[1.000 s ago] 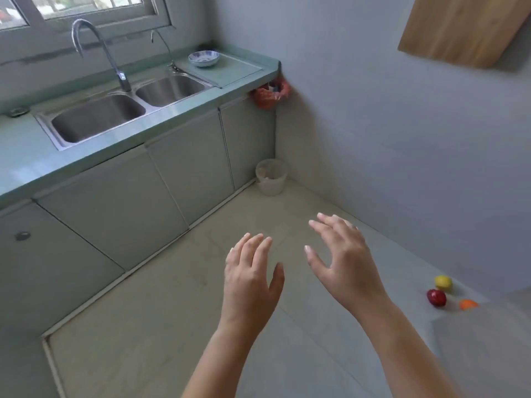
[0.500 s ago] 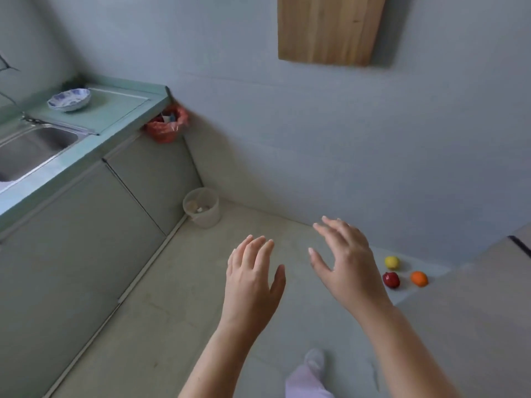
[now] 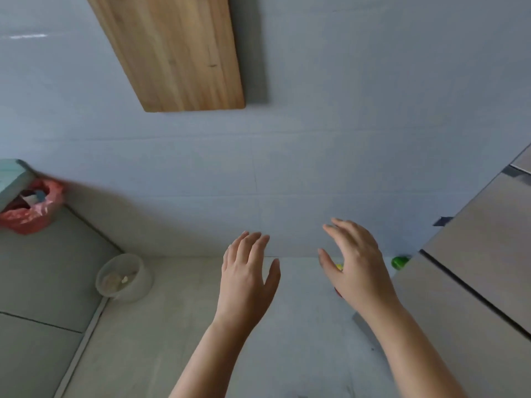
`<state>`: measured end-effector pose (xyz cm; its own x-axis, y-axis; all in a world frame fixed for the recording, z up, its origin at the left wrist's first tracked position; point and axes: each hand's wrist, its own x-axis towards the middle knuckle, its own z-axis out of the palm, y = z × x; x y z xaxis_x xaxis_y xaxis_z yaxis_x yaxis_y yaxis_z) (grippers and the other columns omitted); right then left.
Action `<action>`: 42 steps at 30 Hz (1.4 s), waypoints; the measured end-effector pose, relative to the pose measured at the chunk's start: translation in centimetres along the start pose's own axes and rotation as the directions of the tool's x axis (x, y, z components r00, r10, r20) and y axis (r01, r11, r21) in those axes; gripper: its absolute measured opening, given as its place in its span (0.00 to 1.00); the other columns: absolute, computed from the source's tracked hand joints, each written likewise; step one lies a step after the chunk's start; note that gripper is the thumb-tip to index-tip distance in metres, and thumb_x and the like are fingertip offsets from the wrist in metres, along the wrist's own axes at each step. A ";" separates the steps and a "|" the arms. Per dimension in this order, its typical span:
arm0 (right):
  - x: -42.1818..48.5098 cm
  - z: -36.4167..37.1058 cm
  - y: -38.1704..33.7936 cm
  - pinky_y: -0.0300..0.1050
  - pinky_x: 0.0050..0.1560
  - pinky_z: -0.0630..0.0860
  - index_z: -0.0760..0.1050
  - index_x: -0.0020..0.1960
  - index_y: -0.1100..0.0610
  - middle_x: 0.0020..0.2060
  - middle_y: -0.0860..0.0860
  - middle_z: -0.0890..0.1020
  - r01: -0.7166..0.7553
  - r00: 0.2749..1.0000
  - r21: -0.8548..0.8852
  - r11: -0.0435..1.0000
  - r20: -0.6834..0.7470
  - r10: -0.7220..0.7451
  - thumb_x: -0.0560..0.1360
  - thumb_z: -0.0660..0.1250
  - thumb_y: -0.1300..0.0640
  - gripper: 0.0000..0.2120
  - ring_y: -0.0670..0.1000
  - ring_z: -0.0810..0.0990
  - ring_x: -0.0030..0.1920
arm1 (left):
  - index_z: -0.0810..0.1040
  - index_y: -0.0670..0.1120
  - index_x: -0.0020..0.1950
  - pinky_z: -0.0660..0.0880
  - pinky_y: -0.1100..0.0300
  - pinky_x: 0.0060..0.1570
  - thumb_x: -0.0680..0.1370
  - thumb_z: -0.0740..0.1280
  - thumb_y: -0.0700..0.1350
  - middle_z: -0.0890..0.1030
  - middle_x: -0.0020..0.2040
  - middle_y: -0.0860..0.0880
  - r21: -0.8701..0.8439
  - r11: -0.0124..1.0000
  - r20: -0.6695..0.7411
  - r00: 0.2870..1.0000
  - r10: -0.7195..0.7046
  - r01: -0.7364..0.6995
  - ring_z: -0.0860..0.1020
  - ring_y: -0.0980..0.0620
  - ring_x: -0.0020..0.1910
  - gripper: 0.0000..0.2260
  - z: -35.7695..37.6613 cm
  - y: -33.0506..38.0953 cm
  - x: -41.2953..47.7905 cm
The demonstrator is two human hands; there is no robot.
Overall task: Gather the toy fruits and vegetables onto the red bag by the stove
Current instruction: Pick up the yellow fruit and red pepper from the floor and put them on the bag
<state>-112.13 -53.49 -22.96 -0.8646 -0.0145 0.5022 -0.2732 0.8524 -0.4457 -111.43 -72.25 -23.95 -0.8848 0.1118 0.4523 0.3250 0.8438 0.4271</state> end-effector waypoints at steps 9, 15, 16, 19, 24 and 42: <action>3.5 0.6 5.6 0.60 0.52 0.75 0.77 0.53 0.64 0.52 0.61 0.79 -0.220 0.975 -0.140 0.965 -0.072 0.212 0.71 0.60 0.51 0.19 0.63 0.77 0.54 | 0.72 0.43 0.60 0.68 0.50 0.59 0.74 0.59 0.50 0.77 0.57 0.44 -0.176 0.970 0.144 0.971 0.192 -0.166 0.69 0.45 0.62 0.18 7.2 0.1 8.7; 7.5 3.1 6.5 0.57 0.53 0.75 0.77 0.53 0.63 0.52 0.60 0.79 -0.397 0.916 -0.208 0.894 -0.157 0.370 0.70 0.62 0.52 0.18 0.62 0.76 0.54 | 0.72 0.42 0.61 0.66 0.52 0.61 0.74 0.58 0.50 0.77 0.58 0.44 -0.303 0.917 0.231 0.913 0.336 -0.260 0.69 0.45 0.63 0.18 10.8 -2.2 15.9; 8.1 3.7 6.7 0.56 0.54 0.74 0.77 0.54 0.63 0.52 0.60 0.79 -0.427 0.902 -0.214 0.878 -0.171 0.397 0.69 0.64 0.53 0.17 0.60 0.76 0.54 | 0.72 0.42 0.61 0.65 0.53 0.61 0.75 0.58 0.50 0.77 0.58 0.44 -0.317 0.909 0.245 0.903 0.353 -0.269 0.69 0.45 0.63 0.19 11.4 -2.6 17.0; 9.3 5.1 7.3 0.53 0.56 0.71 0.76 0.55 0.63 0.54 0.59 0.79 -0.516 0.854 -0.225 0.826 -0.212 0.476 0.69 0.65 0.54 0.18 0.53 0.70 0.56 | 0.73 0.42 0.61 0.63 0.54 0.61 0.75 0.58 0.51 0.77 0.58 0.44 -0.357 0.881 0.280 0.864 0.418 -0.310 0.69 0.45 0.63 0.19 13.3 -3.6 19.7; 9.0 6.4 8.7 0.56 0.54 0.73 0.76 0.55 0.61 0.55 0.58 0.79 -0.615 0.789 -0.249 0.748 -0.204 0.580 0.71 0.56 0.47 0.22 0.55 0.72 0.57 | 0.74 0.41 0.60 0.65 0.51 0.60 0.74 0.58 0.51 0.78 0.57 0.43 -0.421 0.835 0.300 0.814 0.497 -0.354 0.72 0.42 0.61 0.19 17.0 -3.0 22.1; 7.4 13.3 27.4 0.50 0.57 0.71 0.76 0.55 0.60 0.55 0.57 0.79 -0.701 0.713 -0.155 0.696 -0.195 0.674 0.72 0.59 0.49 0.19 0.55 0.73 0.59 | 0.74 0.42 0.60 0.66 0.51 0.59 0.73 0.58 0.52 0.77 0.59 0.44 -0.416 0.860 0.532 0.688 0.494 -0.297 0.73 0.41 0.61 0.20 37.2 -0.3 24.0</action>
<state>-131.69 -37.18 -41.34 -0.7180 0.6660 0.2022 0.4812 0.6849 -0.5472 -145.21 -50.34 -42.34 -0.6253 0.7732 0.1058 0.6807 0.4741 0.5585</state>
